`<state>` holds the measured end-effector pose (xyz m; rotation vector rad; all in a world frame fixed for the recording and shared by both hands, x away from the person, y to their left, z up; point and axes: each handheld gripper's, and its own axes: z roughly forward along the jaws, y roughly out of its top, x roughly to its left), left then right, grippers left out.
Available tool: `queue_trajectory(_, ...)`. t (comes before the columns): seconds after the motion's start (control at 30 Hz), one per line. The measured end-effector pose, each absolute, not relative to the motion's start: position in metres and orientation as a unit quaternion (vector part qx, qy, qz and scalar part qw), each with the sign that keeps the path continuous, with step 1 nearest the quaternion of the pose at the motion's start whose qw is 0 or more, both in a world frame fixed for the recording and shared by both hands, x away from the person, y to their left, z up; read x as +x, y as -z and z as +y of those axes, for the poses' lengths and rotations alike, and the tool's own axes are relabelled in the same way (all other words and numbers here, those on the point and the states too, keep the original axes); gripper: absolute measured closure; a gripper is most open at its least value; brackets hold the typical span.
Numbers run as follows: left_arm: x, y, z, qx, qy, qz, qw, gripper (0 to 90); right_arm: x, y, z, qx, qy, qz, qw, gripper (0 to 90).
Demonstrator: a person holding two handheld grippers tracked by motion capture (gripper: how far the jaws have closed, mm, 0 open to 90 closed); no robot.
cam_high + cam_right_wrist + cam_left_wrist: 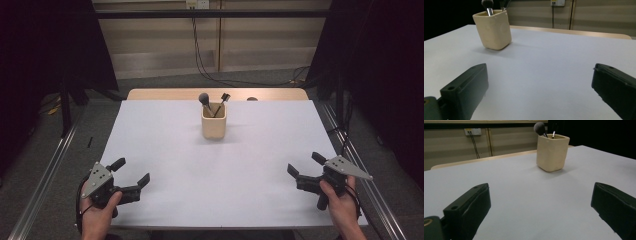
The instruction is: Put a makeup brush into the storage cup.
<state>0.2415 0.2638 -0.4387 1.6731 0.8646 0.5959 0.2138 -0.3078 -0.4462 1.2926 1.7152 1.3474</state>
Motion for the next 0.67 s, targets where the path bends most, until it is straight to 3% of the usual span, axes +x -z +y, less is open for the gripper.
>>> queue_trajectory(0.67, 0.243, 0.439, 0.265, 0.706, -0.248, 0.367, 0.553, 2.6, 0.199, 0.451, -0.319, 0.495, -0.51, 0.637, 0.298, 0.0)
